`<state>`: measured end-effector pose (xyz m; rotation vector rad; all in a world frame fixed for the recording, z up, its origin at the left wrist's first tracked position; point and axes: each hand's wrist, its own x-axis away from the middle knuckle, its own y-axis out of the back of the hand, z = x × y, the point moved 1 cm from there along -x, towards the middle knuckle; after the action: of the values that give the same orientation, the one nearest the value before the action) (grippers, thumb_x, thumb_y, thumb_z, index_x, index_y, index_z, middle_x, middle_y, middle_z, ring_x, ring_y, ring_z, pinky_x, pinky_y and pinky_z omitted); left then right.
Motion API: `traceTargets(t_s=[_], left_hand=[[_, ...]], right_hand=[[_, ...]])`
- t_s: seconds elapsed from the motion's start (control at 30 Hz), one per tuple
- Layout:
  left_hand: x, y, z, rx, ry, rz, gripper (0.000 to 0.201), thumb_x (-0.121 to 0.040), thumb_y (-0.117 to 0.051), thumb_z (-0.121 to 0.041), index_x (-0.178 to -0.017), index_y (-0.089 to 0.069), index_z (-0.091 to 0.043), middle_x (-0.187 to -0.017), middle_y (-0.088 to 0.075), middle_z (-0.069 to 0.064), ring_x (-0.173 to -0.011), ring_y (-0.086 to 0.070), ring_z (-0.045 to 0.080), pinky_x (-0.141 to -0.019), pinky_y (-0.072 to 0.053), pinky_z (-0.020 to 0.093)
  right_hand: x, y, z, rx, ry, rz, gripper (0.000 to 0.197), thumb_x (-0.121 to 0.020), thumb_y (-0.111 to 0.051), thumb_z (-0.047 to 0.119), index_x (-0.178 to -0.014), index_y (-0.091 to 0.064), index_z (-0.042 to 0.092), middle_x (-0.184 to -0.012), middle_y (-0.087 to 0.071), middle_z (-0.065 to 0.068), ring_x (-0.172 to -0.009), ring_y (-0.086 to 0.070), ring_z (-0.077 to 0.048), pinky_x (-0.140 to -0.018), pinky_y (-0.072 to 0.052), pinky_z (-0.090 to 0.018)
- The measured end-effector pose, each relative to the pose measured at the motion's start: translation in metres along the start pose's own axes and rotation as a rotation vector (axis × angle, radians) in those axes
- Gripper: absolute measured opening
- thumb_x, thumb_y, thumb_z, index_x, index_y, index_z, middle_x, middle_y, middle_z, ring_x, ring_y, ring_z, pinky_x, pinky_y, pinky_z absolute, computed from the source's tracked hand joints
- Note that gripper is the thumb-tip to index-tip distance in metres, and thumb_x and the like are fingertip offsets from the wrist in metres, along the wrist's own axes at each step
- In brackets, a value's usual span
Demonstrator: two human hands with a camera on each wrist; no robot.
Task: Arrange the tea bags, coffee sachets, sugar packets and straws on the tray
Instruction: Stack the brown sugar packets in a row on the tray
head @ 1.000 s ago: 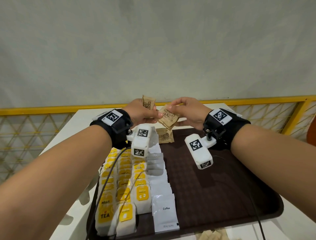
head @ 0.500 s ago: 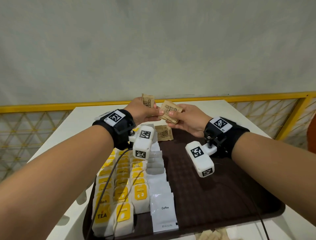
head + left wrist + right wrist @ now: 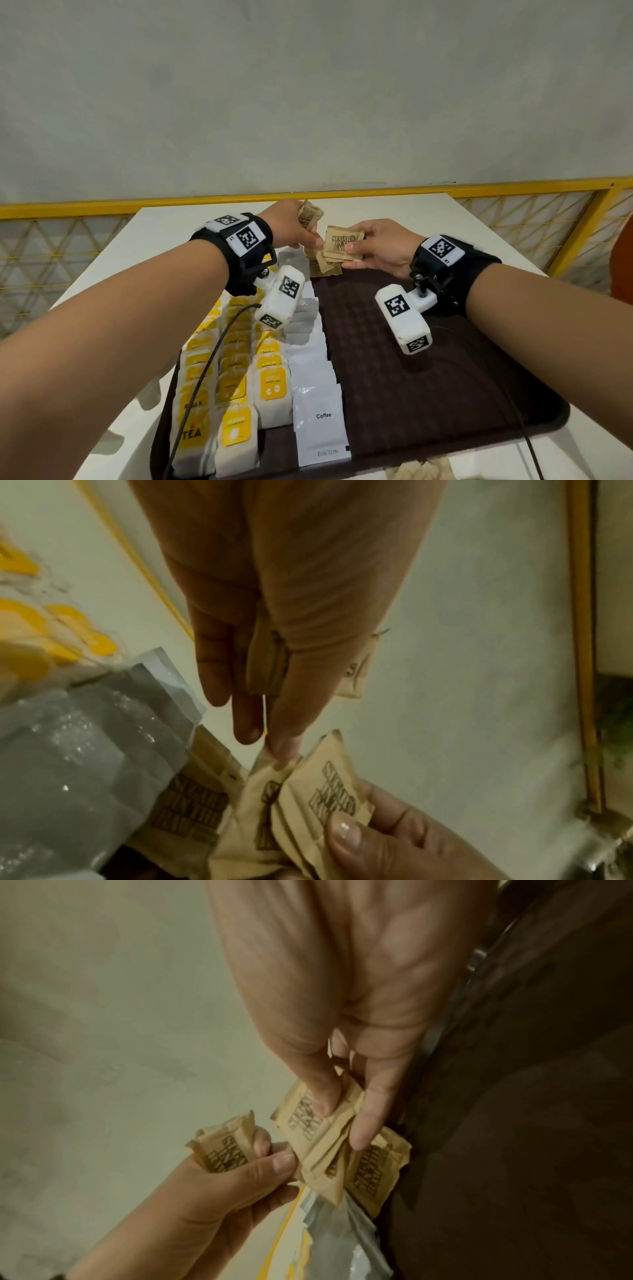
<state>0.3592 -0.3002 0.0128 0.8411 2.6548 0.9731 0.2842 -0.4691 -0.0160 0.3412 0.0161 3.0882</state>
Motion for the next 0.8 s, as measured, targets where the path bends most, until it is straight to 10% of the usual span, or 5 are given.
traceTargets(t_s=[0.17, 0.33, 0.57, 0.8], left_hand=[[-0.014, -0.003, -0.003, -0.341, -0.008, 0.012, 0.023, -0.076, -0.078, -0.015, -0.072, -0.056, -0.018, -0.073, -0.059, -0.005, -0.066, -0.053, 0.011, -0.062, -0.043, 0.024], [-0.027, -0.011, -0.001, -0.560, 0.002, 0.047, 0.015, -0.081, -0.072, -0.016, -0.082, -0.058, -0.014, -0.080, -0.059, 0.001, -0.076, -0.053, 0.018, -0.059, -0.038, 0.023], [-0.039, -0.023, 0.002, -0.655, 0.062, 0.057, 0.018, -0.078, -0.075, -0.020, -0.081, -0.059, -0.014, -0.079, -0.059, 0.002, -0.076, -0.055, 0.020, -0.066, -0.040, 0.029], [-0.039, -0.022, 0.002, -0.657, 0.075, 0.044, 0.017, -0.077, -0.076, -0.019, -0.080, -0.060, -0.013, -0.083, -0.061, 0.005, -0.076, -0.056, 0.021, -0.061, -0.042, 0.026]], right_hand=[[-0.010, 0.000, -0.010, -0.026, -0.020, -0.060, 0.026, -0.092, -0.052, -0.009, -0.117, -0.055, -0.002, -0.122, -0.061, -0.022, -0.111, -0.062, -0.035, -0.081, -0.058, -0.039], [-0.015, 0.001, -0.019, 0.089, -0.061, -0.139, 0.016, -0.089, -0.059, -0.007, -0.096, -0.054, 0.007, -0.115, -0.061, -0.019, -0.107, -0.063, -0.032, -0.077, -0.058, -0.037], [-0.017, 0.007, -0.023, 0.561, -0.008, -0.185, 0.019, -0.086, -0.070, 0.011, -0.076, -0.058, 0.022, -0.106, -0.070, -0.013, -0.098, -0.067, -0.029, -0.086, -0.056, -0.039], [-0.018, 0.004, -0.025, 0.432, -0.043, -0.173, 0.018, -0.079, -0.073, -0.002, -0.081, -0.060, 0.009, -0.102, -0.070, -0.020, -0.094, -0.069, -0.032, -0.081, -0.057, -0.034]])
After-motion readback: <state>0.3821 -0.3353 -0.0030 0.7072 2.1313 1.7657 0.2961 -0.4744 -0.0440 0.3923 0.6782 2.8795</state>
